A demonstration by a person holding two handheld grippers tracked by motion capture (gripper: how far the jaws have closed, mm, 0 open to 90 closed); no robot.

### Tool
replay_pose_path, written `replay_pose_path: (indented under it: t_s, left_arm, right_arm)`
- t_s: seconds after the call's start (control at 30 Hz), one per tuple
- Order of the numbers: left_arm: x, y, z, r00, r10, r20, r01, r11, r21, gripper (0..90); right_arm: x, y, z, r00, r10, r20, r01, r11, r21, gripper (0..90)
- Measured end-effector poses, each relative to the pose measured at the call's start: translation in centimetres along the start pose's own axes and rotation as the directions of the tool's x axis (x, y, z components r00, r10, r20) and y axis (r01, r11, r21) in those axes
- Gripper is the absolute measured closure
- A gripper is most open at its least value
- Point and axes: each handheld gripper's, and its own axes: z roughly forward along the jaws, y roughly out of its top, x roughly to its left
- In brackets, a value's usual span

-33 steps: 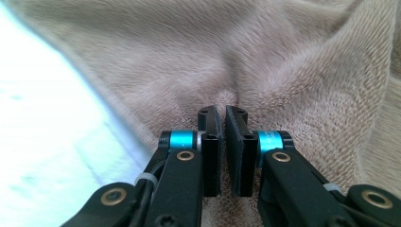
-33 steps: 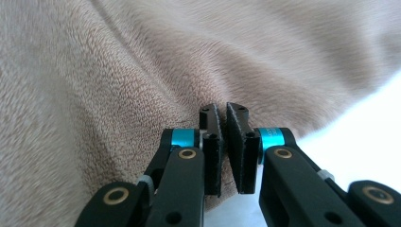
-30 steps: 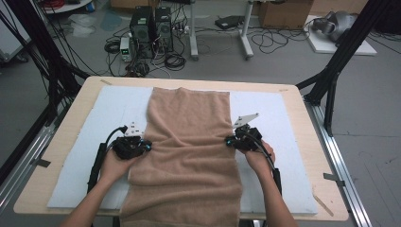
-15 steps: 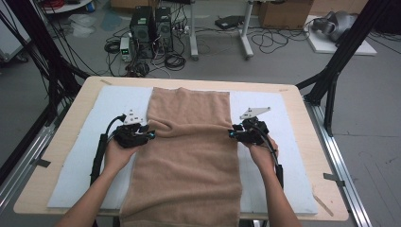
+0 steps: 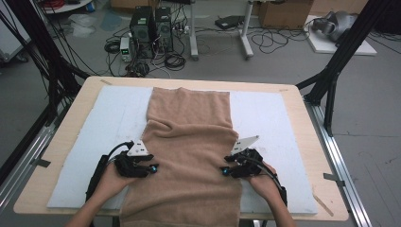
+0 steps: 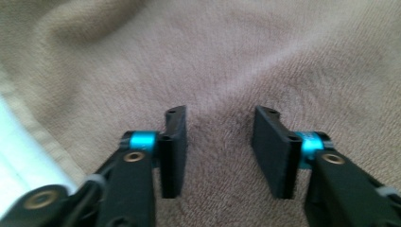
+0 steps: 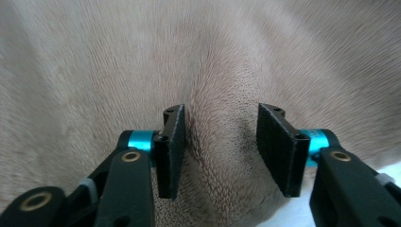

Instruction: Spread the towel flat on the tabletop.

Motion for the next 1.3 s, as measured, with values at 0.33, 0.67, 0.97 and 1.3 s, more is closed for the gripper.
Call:
replay_pose_path:
  t_s: [0.33, 0.67, 0.97, 1.3]
  left_arm:
    - [1.4, 1.2, 0.7, 0.9916, -0.079, -0.103, 0.07, 0.9942, -0.081, 84.1]
    - [1.1, 1.9, -0.9, 0.986, -0.088, -0.142, 0.074, 0.9922, -0.1, 58.9]
    - [0.1, -0.7, -2.4, 0.9909, -0.086, -0.103, 0.075, 0.992, -0.101, 53.5]
    - [0.0, -0.8, -2.1, 0.9903, -0.096, -0.1, 0.085, 0.9903, -0.11, 50.1]
  right_arm:
    - [-1.6, 1.7, 0.3, 0.9979, -0.004, 0.065, 0.006, 1.0, -0.023, 82.5]
    - [-1.4, 1.8, -1.1, 0.9868, 0.074, 0.144, -0.06, 0.993, -0.097, 63.7]
    - [1.4, 0.5, -2.0, 0.992, 0.053, 0.114, -0.04, 0.993, -0.112, 54.3]
    - [2.6, 1.3, -3.0, 0.991, 0.023, 0.132, 0.001, 0.984, -0.179, 54.6]
